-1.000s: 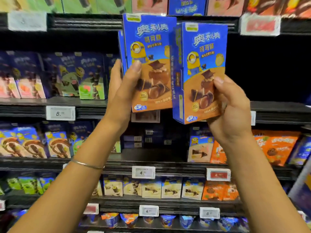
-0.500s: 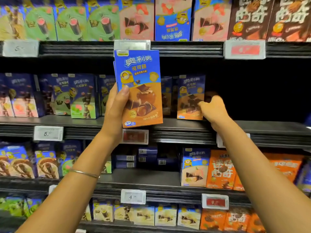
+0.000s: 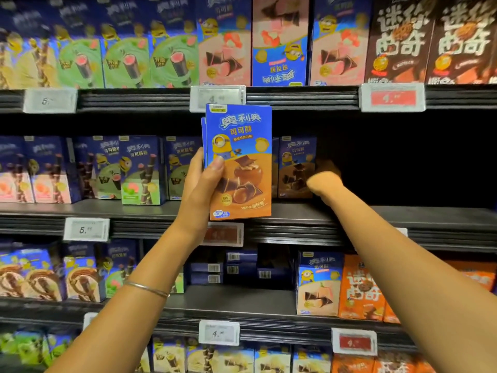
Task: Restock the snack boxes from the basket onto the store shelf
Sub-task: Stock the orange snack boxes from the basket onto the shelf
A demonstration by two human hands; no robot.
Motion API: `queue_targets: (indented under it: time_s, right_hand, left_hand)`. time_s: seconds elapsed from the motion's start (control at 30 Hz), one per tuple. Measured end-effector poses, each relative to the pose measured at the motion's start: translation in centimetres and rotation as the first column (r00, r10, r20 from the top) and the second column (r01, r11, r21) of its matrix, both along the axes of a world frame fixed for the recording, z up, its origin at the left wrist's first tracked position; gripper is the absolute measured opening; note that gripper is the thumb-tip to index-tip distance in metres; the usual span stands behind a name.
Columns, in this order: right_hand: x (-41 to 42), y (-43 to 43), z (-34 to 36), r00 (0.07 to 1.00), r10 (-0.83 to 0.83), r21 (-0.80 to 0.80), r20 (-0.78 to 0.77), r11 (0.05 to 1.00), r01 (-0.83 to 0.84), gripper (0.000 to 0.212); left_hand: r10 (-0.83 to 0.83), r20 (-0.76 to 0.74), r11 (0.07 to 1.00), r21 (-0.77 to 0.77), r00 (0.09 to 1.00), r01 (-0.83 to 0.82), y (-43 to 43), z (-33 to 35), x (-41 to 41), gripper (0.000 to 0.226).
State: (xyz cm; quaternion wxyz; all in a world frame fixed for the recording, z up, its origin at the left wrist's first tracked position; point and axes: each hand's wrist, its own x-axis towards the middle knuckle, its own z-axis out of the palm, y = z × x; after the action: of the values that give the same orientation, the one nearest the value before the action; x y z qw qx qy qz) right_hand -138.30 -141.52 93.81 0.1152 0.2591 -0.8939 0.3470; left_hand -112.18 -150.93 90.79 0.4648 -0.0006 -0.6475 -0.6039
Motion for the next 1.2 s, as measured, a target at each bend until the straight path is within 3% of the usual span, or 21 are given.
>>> queue_targets:
  time_s: [0.13,0.17,0.23,0.3,0.33,0.4,0.47,0.57,0.7,0.77,0.83,0.9,1.03,1.2]
  right_hand:
    - [0.1,0.0,-0.2,0.994,-0.068,-0.047,0.087,0.996,0.072,0.042]
    - [0.5,0.2,-0.2,0.988,-0.088,-0.115,0.130,0.988,0.103,0.044]
    - [2.3,0.9,-0.2,0.994,-0.041,-0.388,0.104,0.918,0.078,0.030]
    - [5.5,1.8,0.1,0.988,0.157,-0.653,0.010,0.749,-0.112,0.018]
    - [7.6,2.4,0.3,0.951,0.306,-0.705,-0.039,0.666,-0.244,0.019]
    - [11.5,3.7,0.7,0.794,0.604,-0.696,-0.077,0.537,-0.476,0.027]
    - [14.5,4.4,0.4,0.652,0.757,-0.653,-0.034,0.477,-0.588,0.037]
    - [17.0,4.2,-0.5,0.674,0.737,-0.585,-0.048,0.526,-0.617,0.046]
    - [18.0,4.3,-0.6,0.684,0.727,-0.605,-0.054,0.521,-0.602,0.048]
    - [18.1,4.3,-0.5,0.651,0.757,-0.616,-0.046,0.492,-0.615,0.048]
    - [18.1,4.2,-0.4,0.626,0.779,-0.617,-0.036,0.475,-0.627,0.047]
    - [17.6,4.2,-0.6,0.619,0.784,-0.608,-0.035,0.475,-0.636,0.046]
    - [14.7,4.2,-1.5,0.663,0.748,-0.688,-0.003,0.480,-0.545,0.043]
    - [11.6,1.8,-2.8,0.870,0.493,-0.595,0.025,0.707,-0.383,0.046]
  left_hand:
    - [-0.036,-0.024,0.998,0.048,0.999,0.037,0.3,-0.3,-0.1,0.087]
    - [-0.041,-0.031,0.997,0.058,0.999,0.043,0.3,-0.4,-0.1,0.087]
    - [-0.035,-0.032,0.997,0.061,0.999,0.037,0.1,-0.5,0.0,0.087]
    - [-0.021,-0.028,0.999,0.046,0.999,0.022,0.1,-0.4,0.0,0.087]
    - [-0.015,-0.027,0.999,0.042,1.000,0.016,0.2,-0.3,0.1,0.087]
    - [0.000,-0.030,1.000,0.030,1.000,0.001,0.4,0.0,0.2,0.086]
    - [0.016,-0.019,1.000,0.006,1.000,-0.016,0.4,0.1,0.4,0.084]
    - [0.019,0.001,1.000,-0.002,1.000,-0.019,0.4,0.1,0.9,0.089]
    - [0.085,0.100,0.996,-0.024,0.991,-0.083,0.7,0.3,2.1,0.127]
    - [0.176,0.112,0.984,-0.013,0.978,-0.176,0.5,0.2,2.3,0.108]
    - [0.279,0.069,0.960,0.002,0.958,-0.280,-0.1,0.0,2.4,0.067]
    - [0.375,0.038,0.927,-0.019,0.926,-0.374,-0.8,-0.1,2.8,0.043]
    - [0.441,0.018,0.897,0.003,0.897,-0.441,-2.6,-0.4,4.6,0.049]
    - [0.466,0.007,0.884,0.047,0.885,-0.466,-3.2,-0.2,6.1,0.043]
